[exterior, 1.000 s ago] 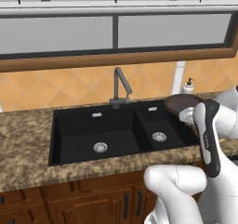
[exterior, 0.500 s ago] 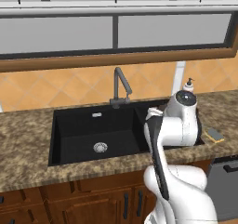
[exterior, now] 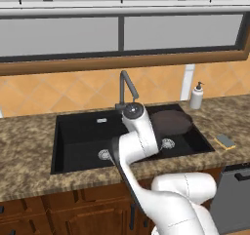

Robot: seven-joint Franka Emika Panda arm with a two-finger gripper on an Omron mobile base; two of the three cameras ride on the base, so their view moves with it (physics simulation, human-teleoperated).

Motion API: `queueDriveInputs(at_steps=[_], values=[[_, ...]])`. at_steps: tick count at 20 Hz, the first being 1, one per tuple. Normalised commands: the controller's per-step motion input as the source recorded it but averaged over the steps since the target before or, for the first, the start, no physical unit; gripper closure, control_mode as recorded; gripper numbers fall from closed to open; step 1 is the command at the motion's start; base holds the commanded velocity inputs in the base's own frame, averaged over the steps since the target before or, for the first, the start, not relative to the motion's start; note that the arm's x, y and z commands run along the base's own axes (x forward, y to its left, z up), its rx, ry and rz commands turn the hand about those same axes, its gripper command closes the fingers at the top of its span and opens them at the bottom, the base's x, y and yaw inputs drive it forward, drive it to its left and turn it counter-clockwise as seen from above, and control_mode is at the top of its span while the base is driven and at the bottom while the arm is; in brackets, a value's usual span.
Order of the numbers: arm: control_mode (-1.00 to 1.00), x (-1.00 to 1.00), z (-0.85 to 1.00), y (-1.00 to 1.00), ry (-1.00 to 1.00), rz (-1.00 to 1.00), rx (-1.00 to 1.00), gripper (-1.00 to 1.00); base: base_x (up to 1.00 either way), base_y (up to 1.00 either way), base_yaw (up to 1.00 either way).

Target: Pick the pan and sponge and place them into the sink. Then turn on the water.

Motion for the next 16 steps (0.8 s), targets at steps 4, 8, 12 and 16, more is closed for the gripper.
queueDriveInputs(at_steps=[4,8,12,16], values=[[-1.0,0.78,0.0,0.56,0.1,-0.05,0.05,1.0,0.0,0.0,0.0],[-1.0,0.79,-0.05,0.44,0.17,0.0,0.15,1.0,0.0,0.0,0.0],[-1.0,0.59,-0.08,0.41,0.12,0.0,0.18,1.0,0.0,0.0,0.0],[-1.0,0.32,-0.33,0.5,-0.01,-0.11,0.07,1.0,0.0,0.0,0.0]])
